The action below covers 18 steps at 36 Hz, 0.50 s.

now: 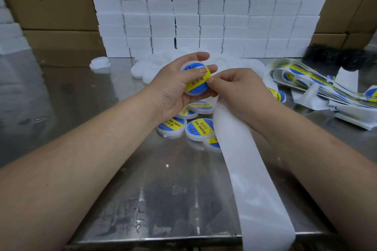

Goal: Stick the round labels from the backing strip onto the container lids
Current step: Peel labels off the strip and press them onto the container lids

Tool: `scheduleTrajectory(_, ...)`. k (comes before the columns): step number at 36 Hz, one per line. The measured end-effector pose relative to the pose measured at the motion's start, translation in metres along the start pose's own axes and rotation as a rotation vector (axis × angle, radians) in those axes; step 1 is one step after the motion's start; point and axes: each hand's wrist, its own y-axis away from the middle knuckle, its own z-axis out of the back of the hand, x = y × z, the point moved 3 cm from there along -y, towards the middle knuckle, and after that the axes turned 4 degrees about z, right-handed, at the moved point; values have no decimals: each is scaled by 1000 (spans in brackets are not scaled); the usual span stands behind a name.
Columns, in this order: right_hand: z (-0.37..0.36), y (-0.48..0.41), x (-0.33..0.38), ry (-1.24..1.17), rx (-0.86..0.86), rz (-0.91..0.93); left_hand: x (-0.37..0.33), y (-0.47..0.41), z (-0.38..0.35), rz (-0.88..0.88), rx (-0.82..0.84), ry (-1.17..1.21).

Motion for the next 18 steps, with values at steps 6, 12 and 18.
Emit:
scheduleTrajectory(6,0,-1,-1,7,-10,-8,1,1,-1,-5,6,-15)
scheduleTrajectory(12,0,-1,-2,23,-13,-19,1,2,-1,-5,4,-48)
scheduleTrajectory(18,1,0,-3,49,-27,-28,0,3,-1,-13,-18,-93)
